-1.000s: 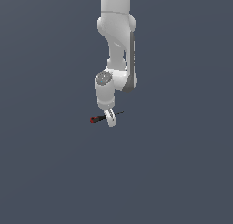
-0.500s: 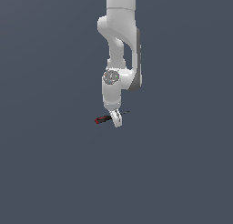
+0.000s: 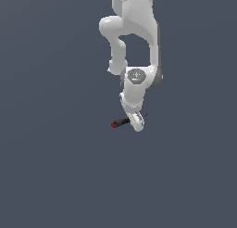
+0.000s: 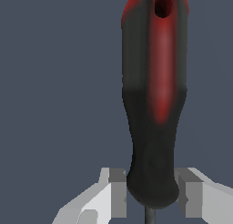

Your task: Pick up the object and move it to a goal position.

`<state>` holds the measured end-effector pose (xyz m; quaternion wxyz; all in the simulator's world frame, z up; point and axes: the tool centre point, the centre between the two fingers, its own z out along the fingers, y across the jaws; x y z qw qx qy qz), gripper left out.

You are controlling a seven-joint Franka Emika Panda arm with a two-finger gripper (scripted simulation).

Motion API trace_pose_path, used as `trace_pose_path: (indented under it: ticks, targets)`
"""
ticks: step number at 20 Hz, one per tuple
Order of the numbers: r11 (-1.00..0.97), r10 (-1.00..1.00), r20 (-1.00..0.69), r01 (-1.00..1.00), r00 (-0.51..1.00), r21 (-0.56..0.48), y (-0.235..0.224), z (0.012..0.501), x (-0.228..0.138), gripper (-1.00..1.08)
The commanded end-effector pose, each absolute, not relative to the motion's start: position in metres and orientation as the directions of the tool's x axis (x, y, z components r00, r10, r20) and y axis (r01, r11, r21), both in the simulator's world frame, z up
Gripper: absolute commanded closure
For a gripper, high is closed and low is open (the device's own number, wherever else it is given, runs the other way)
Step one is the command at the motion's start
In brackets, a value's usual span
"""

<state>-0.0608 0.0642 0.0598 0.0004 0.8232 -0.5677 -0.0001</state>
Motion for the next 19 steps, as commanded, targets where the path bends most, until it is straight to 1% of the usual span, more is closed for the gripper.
trace_pose_path:
  ticks: [1, 6, 10, 14, 19]
  targets:
    - [-0.355, -0.935, 0.001, -0.935, 0.355, 0.000, 0.088, 0.069, -0.052, 1.08]
    - [-0.355, -0.935, 0.001, -0.935, 0.355, 0.000, 0.124, 0.084, -0.038, 1.08]
    - [-0.355, -0.935, 0.001, -0.935, 0.355, 0.000, 0.143, 0.091, -0.030, 1.08]
    - [-0.355, -0.935, 0.001, -0.935, 0.355, 0.000, 0.152, 0.094, -0.026, 1.08]
    - [-0.355, -0.935, 0.000, -0.935, 0.355, 0.000, 0.151, 0.093, -0.026, 1.08]
